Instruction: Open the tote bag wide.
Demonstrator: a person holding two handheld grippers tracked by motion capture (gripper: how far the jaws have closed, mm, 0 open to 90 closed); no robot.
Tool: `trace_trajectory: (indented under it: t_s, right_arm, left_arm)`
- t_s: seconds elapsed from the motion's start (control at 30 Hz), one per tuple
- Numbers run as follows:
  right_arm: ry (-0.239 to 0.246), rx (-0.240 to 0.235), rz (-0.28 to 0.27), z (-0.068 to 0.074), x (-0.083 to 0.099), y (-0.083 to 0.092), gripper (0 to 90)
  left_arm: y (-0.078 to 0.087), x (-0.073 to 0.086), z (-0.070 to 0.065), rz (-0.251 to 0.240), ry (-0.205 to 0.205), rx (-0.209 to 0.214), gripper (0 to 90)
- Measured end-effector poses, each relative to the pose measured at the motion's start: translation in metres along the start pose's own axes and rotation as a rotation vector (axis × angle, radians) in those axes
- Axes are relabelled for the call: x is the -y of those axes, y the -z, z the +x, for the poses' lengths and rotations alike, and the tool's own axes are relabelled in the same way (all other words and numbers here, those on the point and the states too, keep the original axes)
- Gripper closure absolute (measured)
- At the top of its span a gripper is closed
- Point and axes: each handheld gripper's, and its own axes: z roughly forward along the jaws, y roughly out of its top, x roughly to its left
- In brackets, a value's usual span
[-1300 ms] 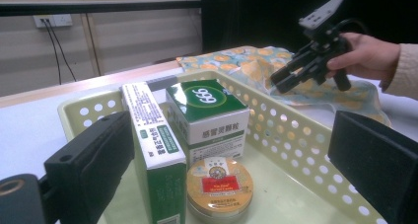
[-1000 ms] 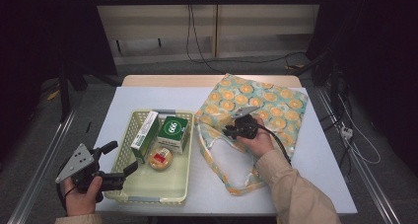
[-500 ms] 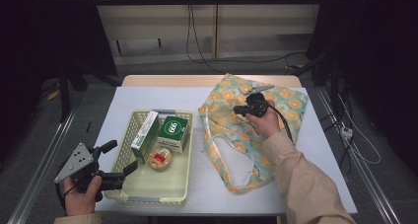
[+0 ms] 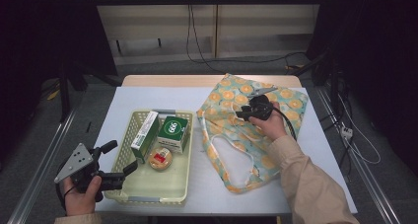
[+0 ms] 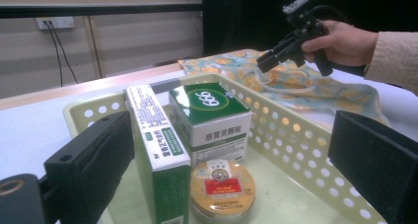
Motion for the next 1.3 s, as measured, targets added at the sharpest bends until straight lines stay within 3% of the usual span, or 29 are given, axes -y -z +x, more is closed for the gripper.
trace_trajectory:
  t_s: [0.17,0.27,0.43,0.53,0.7,0.83,0.97,1.13,1.27,1.3]
  right_arm:
    - [0.031,-0.001,-0.010,0.011,0.006,0.022,61.2]
    - [0.077,-0.036,0.007,0.023,0.013,0.030,64.1]
    - [0.118,-0.088,0.062,0.038,0.032,0.033,67.1]
    - [0.138,-0.074,0.106,0.039,0.045,0.030,67.1]
    - [0.116,-0.041,0.140,0.031,0.059,0.028,69.3]
    - [0.106,-0.008,0.133,0.026,0.059,0.031,81.4]
    - [0.076,-0.031,0.108,0.018,0.059,0.033,87.2]
    - [0.023,-0.006,0.061,0.000,0.054,0.041,84.7]
    - [0.005,0.028,0.067,-0.013,0.055,0.043,77.9]
    - [-0.013,0.016,0.056,-0.017,0.058,0.043,76.1]
  left_arm:
    - [0.000,-0.001,-0.001,-0.005,-0.004,0.007,3.6]
    - [-0.001,-0.001,-0.002,-0.008,-0.002,0.010,3.6]
    - [-0.001,-0.002,-0.002,-0.008,-0.008,0.012,3.6]
    - [0.000,-0.002,-0.002,-0.010,-0.004,0.011,3.6]
    - [0.000,-0.003,-0.001,-0.013,-0.004,0.008,3.6]
    - [0.001,-0.002,0.000,-0.010,-0.004,0.004,3.6]
    - [0.002,-0.002,0.000,-0.014,0.000,0.003,3.6]
    - [0.002,-0.002,0.001,-0.015,0.001,0.003,3.6]
    - [0.001,-0.001,0.001,-0.009,0.003,0.003,3.6]
    - [0.001,-0.001,0.001,-0.008,0.002,0.003,3.6]
